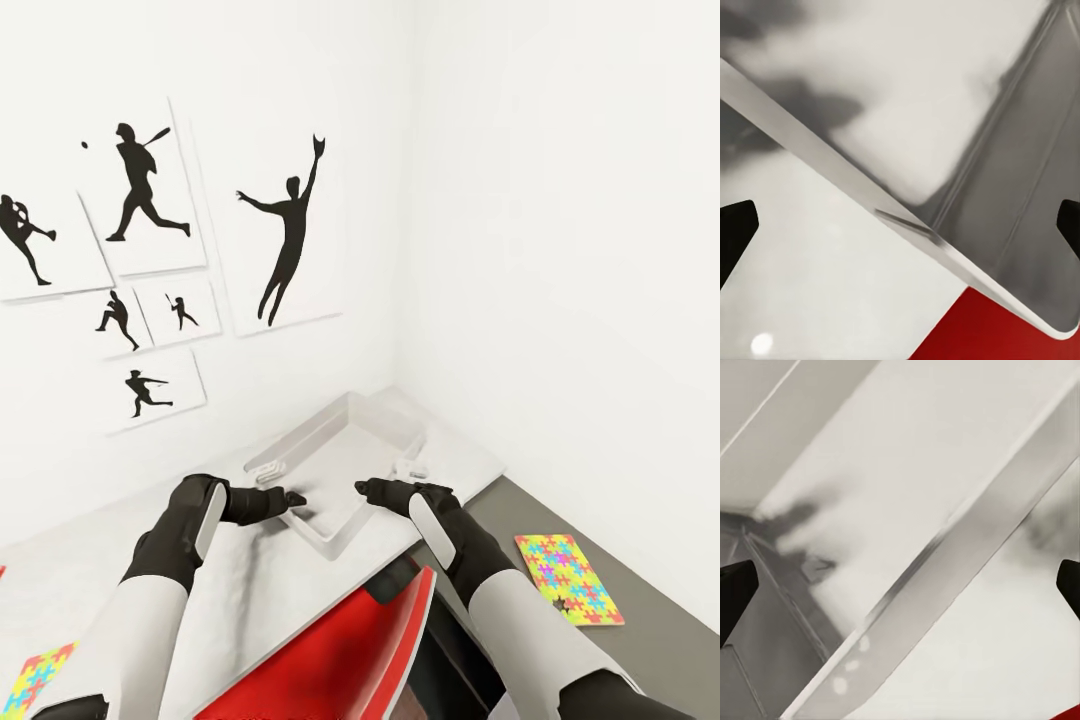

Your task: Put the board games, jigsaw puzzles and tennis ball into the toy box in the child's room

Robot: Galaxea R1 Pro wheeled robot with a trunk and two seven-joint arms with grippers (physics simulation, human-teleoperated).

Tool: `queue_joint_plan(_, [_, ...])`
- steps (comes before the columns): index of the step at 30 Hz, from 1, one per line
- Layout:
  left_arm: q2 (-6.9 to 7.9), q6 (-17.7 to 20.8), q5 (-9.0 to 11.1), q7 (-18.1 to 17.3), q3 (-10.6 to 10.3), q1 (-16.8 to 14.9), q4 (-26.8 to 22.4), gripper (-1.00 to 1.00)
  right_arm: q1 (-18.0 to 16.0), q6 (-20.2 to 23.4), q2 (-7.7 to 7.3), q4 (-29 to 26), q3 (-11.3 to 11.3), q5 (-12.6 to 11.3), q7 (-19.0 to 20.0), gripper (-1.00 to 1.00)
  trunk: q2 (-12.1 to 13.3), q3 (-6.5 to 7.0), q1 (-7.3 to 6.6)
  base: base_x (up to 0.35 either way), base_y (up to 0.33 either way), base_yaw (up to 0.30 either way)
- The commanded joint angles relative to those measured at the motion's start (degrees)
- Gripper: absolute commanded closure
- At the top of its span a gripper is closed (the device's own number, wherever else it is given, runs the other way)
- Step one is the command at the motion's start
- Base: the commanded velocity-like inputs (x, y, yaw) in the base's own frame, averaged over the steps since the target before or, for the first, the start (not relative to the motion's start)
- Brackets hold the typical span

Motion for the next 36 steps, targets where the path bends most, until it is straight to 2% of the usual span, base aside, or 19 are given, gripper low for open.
queue_joint_plan(1, [-0.07,0.38,0.02,-0.13,0.24,-0.06,-0.08,-1.00,-0.05,0.20,0.00,-0.07,0.07,-0.48,-0.42,-1.00,-0.14,-0.22,0.04,0.000,0.000,0.000])
queue_joint_plan(27, [-0.16,0.36,0.08,-0.17,0.24,-0.06,-0.22,-1.00,-0.09,-0.55,0.00,-0.47,0.43,-0.40,-0.39,-1.00,-0.14,-2.61,0.04,0.000,0.000,0.015])
queue_joint_plan(36, [-0.20,0.36,0.10,-0.25,0.24,-0.06,-0.22,-1.00,-0.13,-0.70,0.00,-0.75,0.58,-0.39,-0.44,-1.00,-0.14,-2.84,0.04,0.000,0.000,0.024])
